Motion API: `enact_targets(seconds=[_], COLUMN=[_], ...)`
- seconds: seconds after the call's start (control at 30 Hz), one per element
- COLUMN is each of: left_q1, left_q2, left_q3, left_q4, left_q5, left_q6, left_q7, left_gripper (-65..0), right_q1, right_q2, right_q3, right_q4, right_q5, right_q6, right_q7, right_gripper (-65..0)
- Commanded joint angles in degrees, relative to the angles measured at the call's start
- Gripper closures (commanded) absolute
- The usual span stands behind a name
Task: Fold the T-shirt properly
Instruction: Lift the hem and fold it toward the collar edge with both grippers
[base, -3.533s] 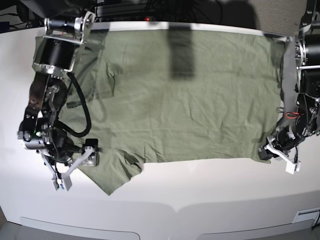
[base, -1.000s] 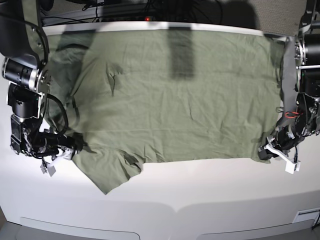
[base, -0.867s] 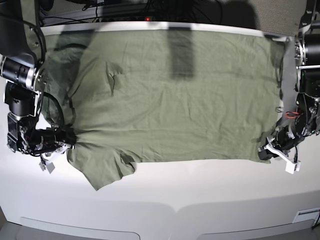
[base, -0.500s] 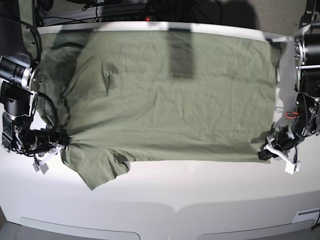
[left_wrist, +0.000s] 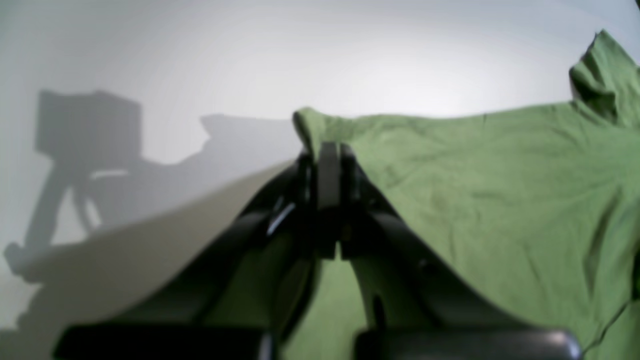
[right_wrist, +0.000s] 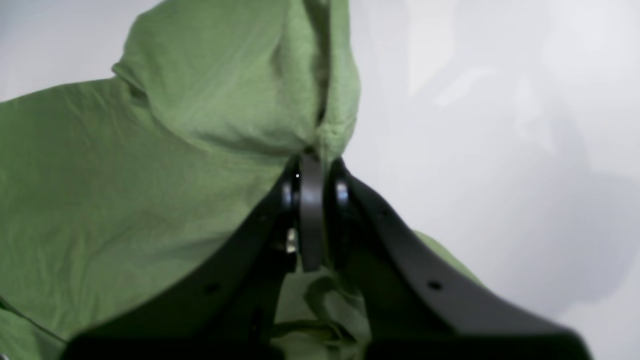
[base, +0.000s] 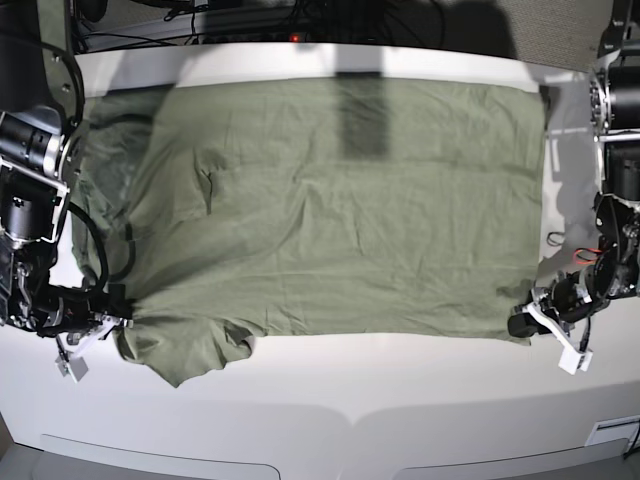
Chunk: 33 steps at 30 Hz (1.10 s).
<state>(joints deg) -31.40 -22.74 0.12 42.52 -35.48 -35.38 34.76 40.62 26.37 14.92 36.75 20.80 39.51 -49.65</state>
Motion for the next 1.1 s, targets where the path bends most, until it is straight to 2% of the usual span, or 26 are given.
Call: enact_targets(seconds=[0.0, 0.13, 0.3, 0.53, 0.83, 1.07], left_q1=[-1.18, 1.01, 4.22, 6.01, 6.19, 9.88], left_q2=[-0.94, -0.96, -1.27, -2.05, -2.08, -2.23], left_q3=[-0.09, -0.09, -0.09, -0.59, -6.58, -6.95], left_q4=[1.38, 4.31, 10.8, 18.05, 20.0, 22.12], left_q5=[-0.85, -1.27, -3.41, -7.19, -15.39, -18.82], left_q6=[-0.44, -0.42, -0.42, -0.42, -0.44, -0.46], left_q7=[-0.39, 0.31, 4.42, 11.32, 21.07, 23.85], left_gripper=[0.0, 0.0, 0.0, 0.0, 0.0, 0.0], right_q1=[2.03, 2.01, -1.18, -10.91, -17.92, -22.77], right_q2=[1.07, 1.07, 1.07, 1.6, 3.56, 3.96], right_q3=[0.02, 0.02, -0.37, -7.3, -7.43, -7.43], right_q4=[1.92, 3.87, 7.69, 20.33, 32.02, 37.53], right_q5=[0.98, 2.45, 5.07, 5.18, 4.79, 4.81], right_q6=[0.49, 0.49, 0.49, 0.49, 0.49, 0.49], right_q7=[0.7, -0.37, -1.75, -2.21, -3.67, -3.69], right_gripper=[0.0, 0.0, 0.0, 0.0, 0.0, 0.0])
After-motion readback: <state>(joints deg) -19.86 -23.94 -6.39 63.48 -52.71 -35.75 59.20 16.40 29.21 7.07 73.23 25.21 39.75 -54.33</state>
